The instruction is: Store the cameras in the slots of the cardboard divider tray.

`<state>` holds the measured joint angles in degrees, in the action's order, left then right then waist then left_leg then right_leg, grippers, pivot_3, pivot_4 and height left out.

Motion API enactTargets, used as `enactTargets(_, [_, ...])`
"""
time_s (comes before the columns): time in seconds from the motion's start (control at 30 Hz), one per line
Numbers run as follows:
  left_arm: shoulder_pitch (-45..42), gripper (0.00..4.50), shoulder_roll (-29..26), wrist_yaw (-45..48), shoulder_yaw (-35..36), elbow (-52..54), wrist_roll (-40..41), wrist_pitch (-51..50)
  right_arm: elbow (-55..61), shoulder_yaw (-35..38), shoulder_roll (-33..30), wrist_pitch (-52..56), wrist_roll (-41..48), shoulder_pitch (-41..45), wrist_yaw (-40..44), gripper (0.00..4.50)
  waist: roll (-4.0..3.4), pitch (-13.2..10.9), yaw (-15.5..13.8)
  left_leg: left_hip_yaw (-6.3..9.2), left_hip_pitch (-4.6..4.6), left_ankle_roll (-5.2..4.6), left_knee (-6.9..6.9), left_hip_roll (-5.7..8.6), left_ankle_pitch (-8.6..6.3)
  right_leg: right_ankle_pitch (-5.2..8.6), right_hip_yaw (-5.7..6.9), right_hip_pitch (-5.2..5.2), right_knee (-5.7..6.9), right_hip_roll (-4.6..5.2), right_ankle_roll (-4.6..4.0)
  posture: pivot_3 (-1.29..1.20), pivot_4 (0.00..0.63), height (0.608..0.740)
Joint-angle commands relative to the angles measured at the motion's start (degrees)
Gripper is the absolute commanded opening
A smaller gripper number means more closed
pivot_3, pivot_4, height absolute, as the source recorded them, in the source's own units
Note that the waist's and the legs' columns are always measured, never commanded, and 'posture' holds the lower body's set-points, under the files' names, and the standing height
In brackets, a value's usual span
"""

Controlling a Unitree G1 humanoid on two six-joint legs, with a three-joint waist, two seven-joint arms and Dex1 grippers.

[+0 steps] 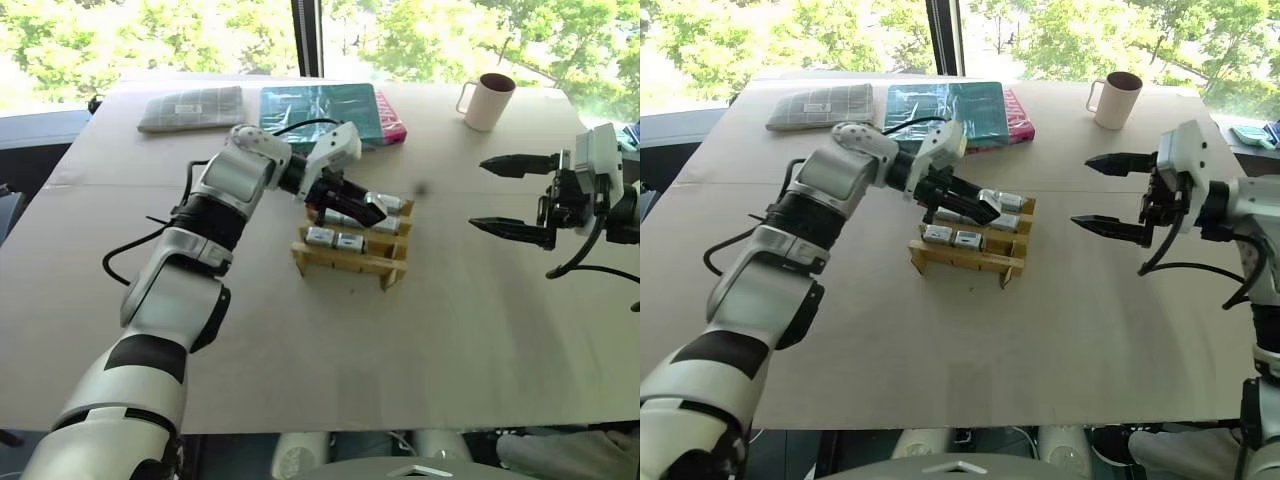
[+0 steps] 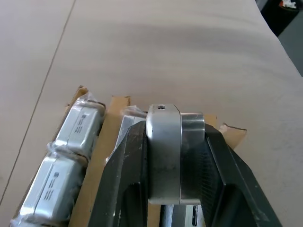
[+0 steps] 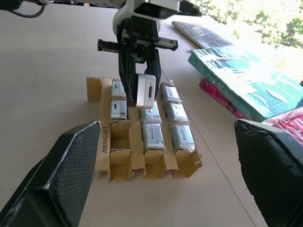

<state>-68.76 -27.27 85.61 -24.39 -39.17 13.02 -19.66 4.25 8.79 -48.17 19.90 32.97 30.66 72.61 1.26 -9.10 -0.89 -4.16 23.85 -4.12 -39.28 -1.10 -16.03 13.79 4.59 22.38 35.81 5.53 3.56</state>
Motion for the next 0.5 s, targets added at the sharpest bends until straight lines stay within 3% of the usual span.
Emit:
enactTargets(0.03, [-2.5, 0.75, 2.1, 1.8, 0.7, -0.9, -2.4, 2.2, 2.8, 2.1, -1.4, 0.7, 1.3, 0.0, -0.4, 4.47, 0.00, 0.0, 0.0, 0.01, 0.00, 0.00, 0.00, 0.01, 0.00, 0.00, 0.00, 0.00, -0.01, 0.02, 0.00, 0.00, 0.150, 0.740])
enactTargets(0.5, [0.6, 0.75, 7.0, 2.6, -3.2, -3.7, -13.8, 7.7, 7.8, 3.4, -2.5, 1.6, 1.0, -6.3, -3.2, 4.47, 0.01, 0.0, -0.1, 0.20, -0.01, -0.01, -0.03, 0.01, 0.00, -0.01, -0.01, 0.00, 0.01, 0.05, 0.01, 0.00, 0.150, 0.740])
